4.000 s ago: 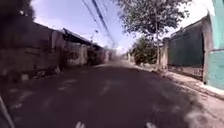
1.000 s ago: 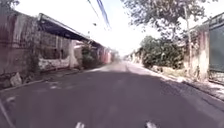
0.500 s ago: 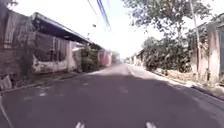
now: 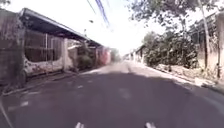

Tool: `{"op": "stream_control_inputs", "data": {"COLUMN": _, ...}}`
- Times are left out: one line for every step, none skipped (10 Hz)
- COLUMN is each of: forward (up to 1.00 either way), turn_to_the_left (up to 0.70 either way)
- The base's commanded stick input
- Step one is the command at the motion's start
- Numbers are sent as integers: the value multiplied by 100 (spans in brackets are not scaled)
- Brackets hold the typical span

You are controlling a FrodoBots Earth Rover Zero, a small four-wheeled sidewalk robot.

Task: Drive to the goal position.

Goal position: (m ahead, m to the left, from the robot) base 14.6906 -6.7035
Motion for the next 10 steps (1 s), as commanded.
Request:
{"op": "stream_control_inputs", "data": {"forward": 100, "turn_to_the_left": 0}}
{"op": "stream_control_inputs", "data": {"forward": 100, "turn_to_the_left": 0}}
{"op": "stream_control_inputs", "data": {"forward": 100, "turn_to_the_left": 0}}
{"op": "stream_control_inputs", "data": {"forward": 100, "turn_to_the_left": 0}}
{"op": "stream_control_inputs", "data": {"forward": 100, "turn_to_the_left": 0}}
{"op": "stream_control_inputs", "data": {"forward": 100, "turn_to_the_left": 0}}
{"op": "stream_control_inputs", "data": {"forward": 100, "turn_to_the_left": 0}}
{"op": "stream_control_inputs", "data": {"forward": 100, "turn_to_the_left": 0}}
{"op": "stream_control_inputs", "data": {"forward": 100, "turn_to_the_left": 0}}
{"op": "stream_control_inputs", "data": {"forward": 100, "turn_to_the_left": 0}}
